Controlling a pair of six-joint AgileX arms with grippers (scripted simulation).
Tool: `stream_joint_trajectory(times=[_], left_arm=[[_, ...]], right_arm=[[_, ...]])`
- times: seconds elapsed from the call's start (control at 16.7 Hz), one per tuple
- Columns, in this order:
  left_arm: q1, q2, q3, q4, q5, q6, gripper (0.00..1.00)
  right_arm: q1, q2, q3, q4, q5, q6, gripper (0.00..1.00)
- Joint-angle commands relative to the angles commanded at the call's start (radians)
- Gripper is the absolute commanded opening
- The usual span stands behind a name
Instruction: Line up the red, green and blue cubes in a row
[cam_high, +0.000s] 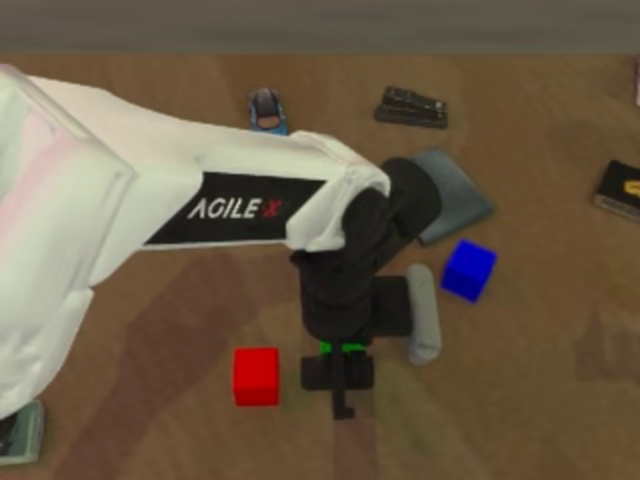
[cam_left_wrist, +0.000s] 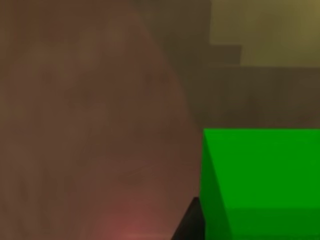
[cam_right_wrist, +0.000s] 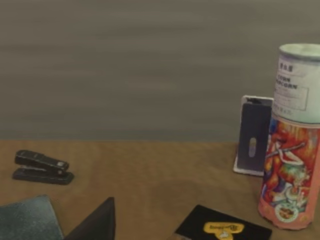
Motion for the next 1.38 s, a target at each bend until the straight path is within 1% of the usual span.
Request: stream_joint_trajectory(times=[0.12,0.9,0.96,1.38], left_arm=[[0.000,0.000,0.000,0.000,0.000,0.000,0.00],[0.000,0.000,0.000,0.000,0.000,0.000,0.98],[0.000,0.000,0.000,0.000,0.000,0.000,1.00],[0.000,0.000,0.000,0.000,0.000,0.000,1.00]], right_arm=[[0.000,0.000,0.000,0.000,0.000,0.000,1.00],[0.000,0.000,0.000,0.000,0.000,0.000,1.00],[0.000,0.000,0.000,0.000,0.000,0.000,1.00],[0.000,0.000,0.000,0.000,0.000,0.000,1.00]])
